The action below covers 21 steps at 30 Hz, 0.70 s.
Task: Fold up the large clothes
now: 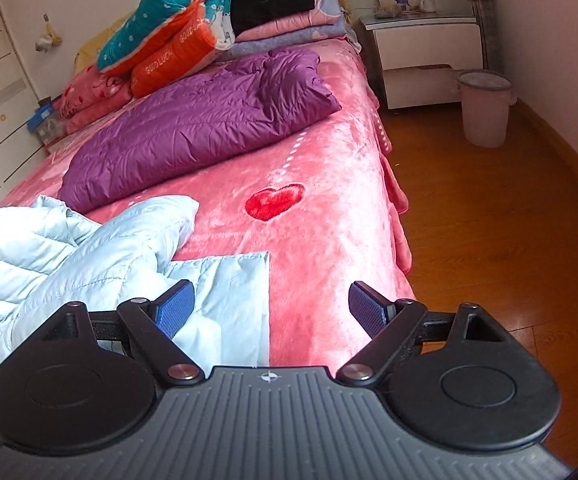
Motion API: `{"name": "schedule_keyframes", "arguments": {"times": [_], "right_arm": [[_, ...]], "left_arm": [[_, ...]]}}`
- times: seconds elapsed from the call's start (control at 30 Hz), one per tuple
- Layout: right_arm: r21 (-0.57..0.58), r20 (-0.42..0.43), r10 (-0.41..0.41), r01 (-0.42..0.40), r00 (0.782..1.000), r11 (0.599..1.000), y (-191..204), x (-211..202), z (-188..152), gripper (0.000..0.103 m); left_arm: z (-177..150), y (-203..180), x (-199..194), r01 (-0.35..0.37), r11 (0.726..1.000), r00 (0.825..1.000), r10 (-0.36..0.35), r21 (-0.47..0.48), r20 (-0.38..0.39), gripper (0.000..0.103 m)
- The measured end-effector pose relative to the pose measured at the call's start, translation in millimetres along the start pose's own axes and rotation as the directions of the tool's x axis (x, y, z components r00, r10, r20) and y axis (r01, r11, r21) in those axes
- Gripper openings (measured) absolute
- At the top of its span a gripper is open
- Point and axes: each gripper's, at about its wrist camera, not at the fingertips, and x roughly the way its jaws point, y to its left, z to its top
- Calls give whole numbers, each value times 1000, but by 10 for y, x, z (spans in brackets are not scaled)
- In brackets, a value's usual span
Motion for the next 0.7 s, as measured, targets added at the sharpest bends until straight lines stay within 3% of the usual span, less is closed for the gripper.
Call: {"name": "schedule_keyframes", "arguments": {"times": [0.07, 0.2, 0.33, 0.47, 0.53, 0.57, 0.7], "right_arm": [[6, -2, 3, -3, 1000, 1000, 3, 16, -17, 103], [10, 3, -3, 3, 1000, 1000, 11, 31, -9, 103], [24, -4, 8, -7, 1000, 1000, -3, 107, -17, 103], [71, -20, 31, -30, 999, 997, -81, 144, -27, 103], [108, -24, 38, -35, 999, 994, -152, 161, -27, 103], [117, -20, 28, -25, 999, 993, -182, 183, -34, 103], [40, -9, -65, 65, 998, 997, -195, 248, -64, 103]], "left_arm": [[3, 96, 89, -49, 999, 999, 49, 0, -21, 30], [40, 215, 153, -209, 976, 978, 210, 53, -12, 1], [103, 366, 136, -381, 918, 924, 378, 111, 48, 1], [222, 632, 71, -527, 844, 849, 518, 100, 104, 1], [272, 751, 20, -598, 798, 800, 587, 80, 128, 1], [288, 793, -13, -615, 785, 786, 604, 69, 132, 1], [278, 679, -92, -616, 782, 785, 599, 96, 158, 5]]}}
